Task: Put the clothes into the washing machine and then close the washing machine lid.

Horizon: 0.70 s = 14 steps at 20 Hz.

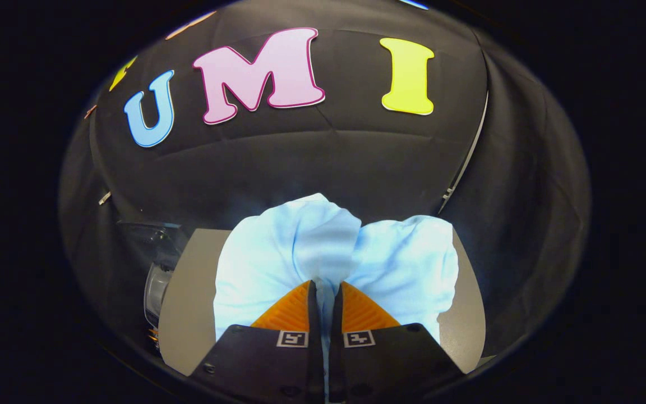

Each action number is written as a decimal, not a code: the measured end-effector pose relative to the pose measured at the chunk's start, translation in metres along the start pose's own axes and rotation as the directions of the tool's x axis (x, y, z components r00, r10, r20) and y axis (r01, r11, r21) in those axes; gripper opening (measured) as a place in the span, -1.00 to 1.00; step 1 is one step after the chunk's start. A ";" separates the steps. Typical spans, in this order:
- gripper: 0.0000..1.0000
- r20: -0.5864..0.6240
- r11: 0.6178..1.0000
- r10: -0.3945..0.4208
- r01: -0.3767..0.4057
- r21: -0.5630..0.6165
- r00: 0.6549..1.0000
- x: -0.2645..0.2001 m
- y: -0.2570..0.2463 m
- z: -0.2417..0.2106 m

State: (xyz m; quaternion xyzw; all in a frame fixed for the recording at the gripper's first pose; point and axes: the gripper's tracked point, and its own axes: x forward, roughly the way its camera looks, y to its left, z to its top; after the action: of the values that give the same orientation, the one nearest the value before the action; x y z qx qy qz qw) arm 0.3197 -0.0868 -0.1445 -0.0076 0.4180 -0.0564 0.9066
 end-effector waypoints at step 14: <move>-0.84 0.277 0.992 0.116 -0.095 -0.089 0.954 -0.143 0.114 0.053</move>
State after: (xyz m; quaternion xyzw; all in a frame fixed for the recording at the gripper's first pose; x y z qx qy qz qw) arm 0.2789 0.0404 -0.0083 -0.0272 0.2864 0.0094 0.9577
